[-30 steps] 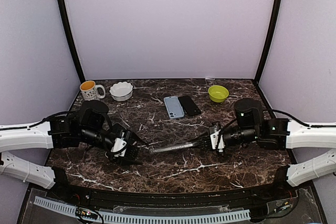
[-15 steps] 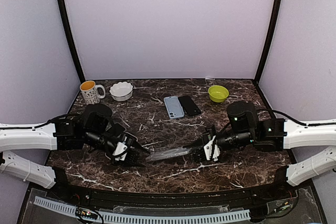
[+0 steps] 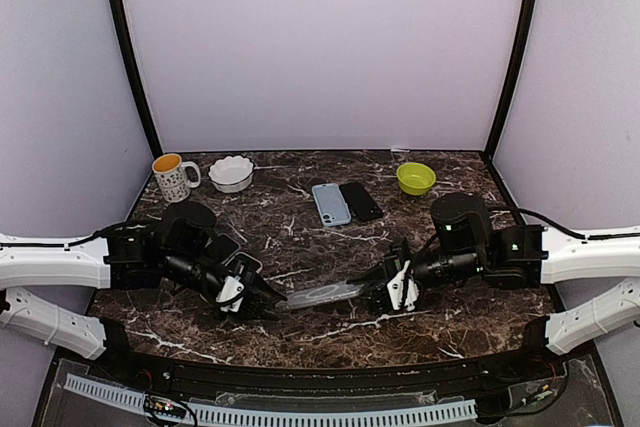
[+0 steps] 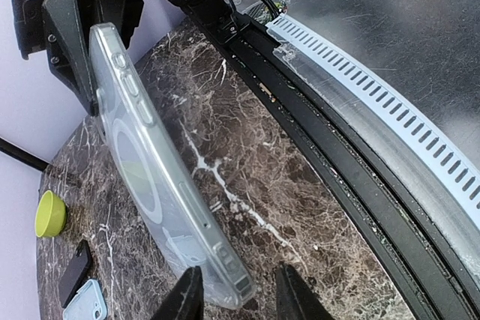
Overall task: Take the phone out of the phone case
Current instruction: Remove the top left corner of the phone case.
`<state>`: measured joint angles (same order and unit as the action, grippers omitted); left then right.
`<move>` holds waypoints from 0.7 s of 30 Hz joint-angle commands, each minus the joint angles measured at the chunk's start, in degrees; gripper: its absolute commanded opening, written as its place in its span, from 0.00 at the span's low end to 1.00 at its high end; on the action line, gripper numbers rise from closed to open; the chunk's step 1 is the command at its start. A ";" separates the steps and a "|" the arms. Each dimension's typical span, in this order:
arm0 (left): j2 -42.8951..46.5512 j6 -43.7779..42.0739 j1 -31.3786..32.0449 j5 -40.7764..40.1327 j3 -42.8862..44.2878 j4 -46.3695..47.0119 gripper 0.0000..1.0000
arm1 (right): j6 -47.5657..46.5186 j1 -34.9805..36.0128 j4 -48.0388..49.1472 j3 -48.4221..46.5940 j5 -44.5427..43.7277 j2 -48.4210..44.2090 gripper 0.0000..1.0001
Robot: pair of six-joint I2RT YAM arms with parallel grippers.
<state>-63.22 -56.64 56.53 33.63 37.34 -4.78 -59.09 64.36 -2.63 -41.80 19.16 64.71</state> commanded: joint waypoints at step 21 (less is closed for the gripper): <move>-0.98 -2.08 1.31 -0.73 -1.22 -0.32 0.29 | -3.22 3.50 3.59 -4.89 -1.59 1.18 0.00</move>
<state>-63.81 -58.08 57.14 32.10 36.71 -4.60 -60.69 66.52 -4.08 -43.40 17.54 65.71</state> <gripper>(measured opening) 0.286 0.109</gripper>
